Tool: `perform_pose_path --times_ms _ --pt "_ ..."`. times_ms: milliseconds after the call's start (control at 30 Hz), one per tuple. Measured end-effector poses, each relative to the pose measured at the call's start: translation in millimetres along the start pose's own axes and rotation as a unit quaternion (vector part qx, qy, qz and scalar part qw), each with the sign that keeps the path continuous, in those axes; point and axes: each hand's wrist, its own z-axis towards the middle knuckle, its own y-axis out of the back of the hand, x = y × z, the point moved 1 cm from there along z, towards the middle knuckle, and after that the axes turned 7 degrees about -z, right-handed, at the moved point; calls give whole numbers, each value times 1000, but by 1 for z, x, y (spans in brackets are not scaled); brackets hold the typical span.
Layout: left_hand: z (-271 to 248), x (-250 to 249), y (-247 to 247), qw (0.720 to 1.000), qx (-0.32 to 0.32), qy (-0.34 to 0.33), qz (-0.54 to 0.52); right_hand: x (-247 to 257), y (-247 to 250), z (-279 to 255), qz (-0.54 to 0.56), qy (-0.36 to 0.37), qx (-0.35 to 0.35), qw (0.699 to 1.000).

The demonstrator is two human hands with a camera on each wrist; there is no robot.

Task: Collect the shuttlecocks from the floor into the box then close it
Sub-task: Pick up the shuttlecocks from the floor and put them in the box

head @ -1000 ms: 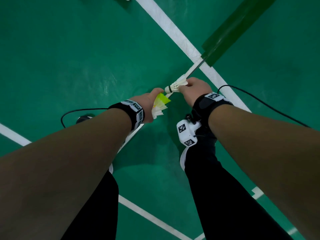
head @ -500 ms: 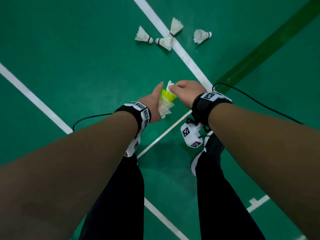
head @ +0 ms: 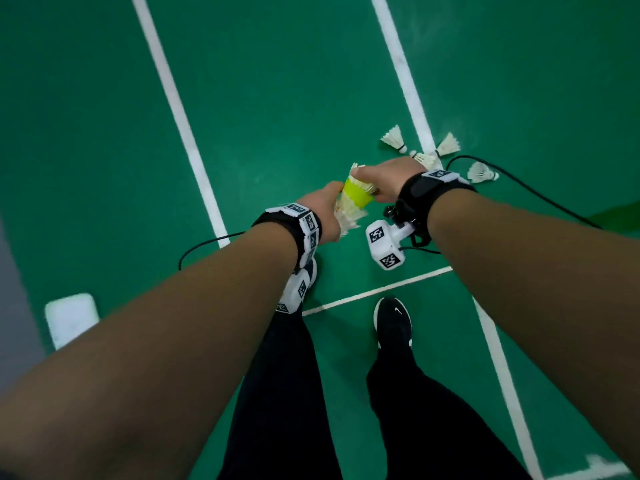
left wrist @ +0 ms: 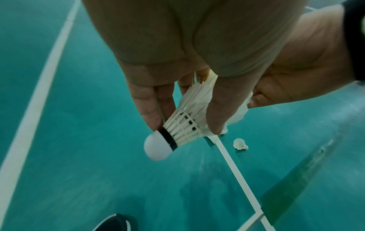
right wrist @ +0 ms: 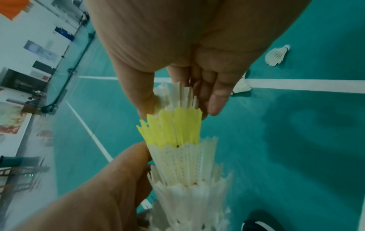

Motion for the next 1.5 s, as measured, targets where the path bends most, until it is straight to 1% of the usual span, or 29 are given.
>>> perform_pose_path --times_ms 33,100,167,200,233,300,333,400,433,533,633,733,867,933,967,1033,1100,1167,1267,1300,1400,1500 --pt "-9 9 -3 1000 -8 10 -19 5 -10 -6 -5 -1 11 1000" --pt "-27 25 -11 997 -25 24 -65 9 -28 -18 -1 -27 31 999" --pt "-54 52 -21 989 -49 52 -127 14 -59 -35 -18 -33 76 996" --pt "-56 50 -23 988 -51 52 -134 11 -60 -37 -8 -37 78 996" --pt "-67 64 -28 983 -64 68 -158 15 -77 -44 -24 -36 87 995" --pt "-86 84 -31 974 -85 93 -188 21 -104 -55 -48 -31 80 995" --pt "-98 104 -34 966 -102 117 -208 26 -126 -59 -55 -24 86 994" --pt "-125 163 -50 941 -137 184 -247 29 -193 -64 -83 -6 110 990" --pt "-135 186 -57 929 -150 212 -263 29 -220 -65 -93 -2 118 989" --pt "-165 249 -77 907 -170 251 -293 33 -289 -87 -142 12 140 980" --pt "-195 305 -101 897 -179 258 -312 33 -356 -114 -196 42 160 967" --pt "-225 359 -127 887 -195 258 -329 20 -425 -136 -189 39 164 967" --pt "-272 426 -157 859 -225 265 -376 3 -509 -158 -199 21 176 964" --pt "-298 461 -173 844 -246 267 -396 6 -551 -184 -222 23 187 957" --pt "-316 484 -181 835 -252 273 -405 7 -580 -198 -237 24 195 951" --pt "-337 510 -188 825 -261 282 -416 11 -613 -217 -263 24 211 941" --pt "-368 556 -197 813 -262 297 -426 13 -666 -243 -308 25 225 924" --pt "-391 589 -202 805 -262 310 -434 13 -704 -259 -321 25 242 915" --pt "-416 628 -205 798 -265 319 -437 19 -750 -278 -363 20 251 897" --pt "-421 638 -203 797 -264 319 -440 19 -762 -279 -371 24 255 892" --pt "-446 683 -202 787 -263 331 -448 22 -820 -283 -404 48 257 876" --pt "-463 727 -208 769 -274 352 -458 36 -871 -312 -427 75 264 862"
